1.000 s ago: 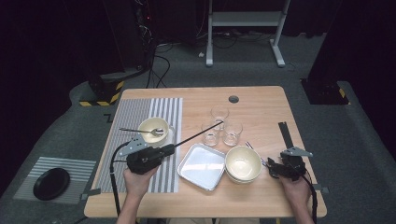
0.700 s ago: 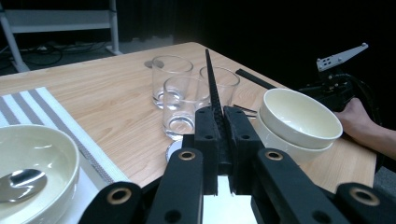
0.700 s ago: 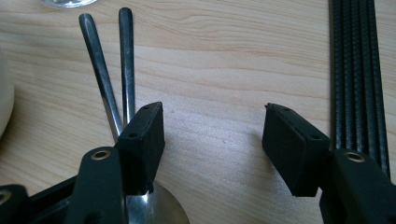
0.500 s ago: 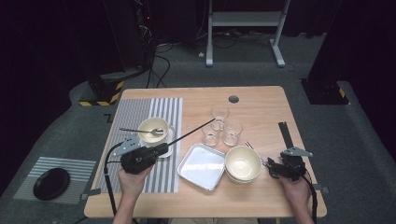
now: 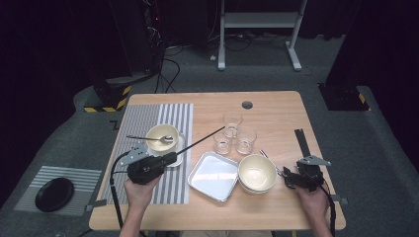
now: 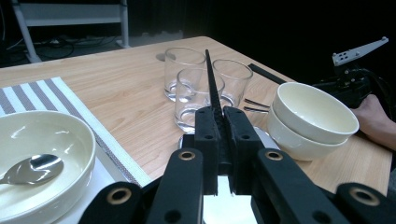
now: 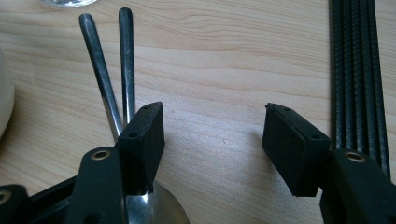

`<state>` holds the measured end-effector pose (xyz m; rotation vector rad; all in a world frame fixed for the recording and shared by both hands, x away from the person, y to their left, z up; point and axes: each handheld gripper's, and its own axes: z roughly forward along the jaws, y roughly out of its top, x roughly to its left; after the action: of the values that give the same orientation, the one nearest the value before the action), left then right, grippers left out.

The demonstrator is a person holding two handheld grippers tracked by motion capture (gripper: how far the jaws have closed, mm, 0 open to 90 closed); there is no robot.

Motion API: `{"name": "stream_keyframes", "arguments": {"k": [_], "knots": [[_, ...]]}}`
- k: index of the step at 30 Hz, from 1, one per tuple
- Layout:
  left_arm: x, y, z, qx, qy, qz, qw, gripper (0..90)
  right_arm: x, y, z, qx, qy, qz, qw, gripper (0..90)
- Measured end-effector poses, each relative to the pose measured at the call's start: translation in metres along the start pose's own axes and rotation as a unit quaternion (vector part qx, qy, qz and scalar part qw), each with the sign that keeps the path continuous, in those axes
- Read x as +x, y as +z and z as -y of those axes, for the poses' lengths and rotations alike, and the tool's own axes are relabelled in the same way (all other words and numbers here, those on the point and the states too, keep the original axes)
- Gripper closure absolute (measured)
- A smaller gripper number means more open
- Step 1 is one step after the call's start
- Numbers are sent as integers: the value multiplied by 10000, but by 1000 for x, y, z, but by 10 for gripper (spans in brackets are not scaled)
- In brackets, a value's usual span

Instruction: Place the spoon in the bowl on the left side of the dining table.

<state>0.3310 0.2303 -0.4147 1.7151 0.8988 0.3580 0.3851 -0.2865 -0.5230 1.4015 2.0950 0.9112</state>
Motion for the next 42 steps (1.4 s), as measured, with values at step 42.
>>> {"name": "stream_keyframes", "arguments": {"k": [42], "knots": [[23, -9, 23, 95, -323, -422, 9985, 844, 0, 0, 0, -5, -5, -7, 10000, 383]]}}
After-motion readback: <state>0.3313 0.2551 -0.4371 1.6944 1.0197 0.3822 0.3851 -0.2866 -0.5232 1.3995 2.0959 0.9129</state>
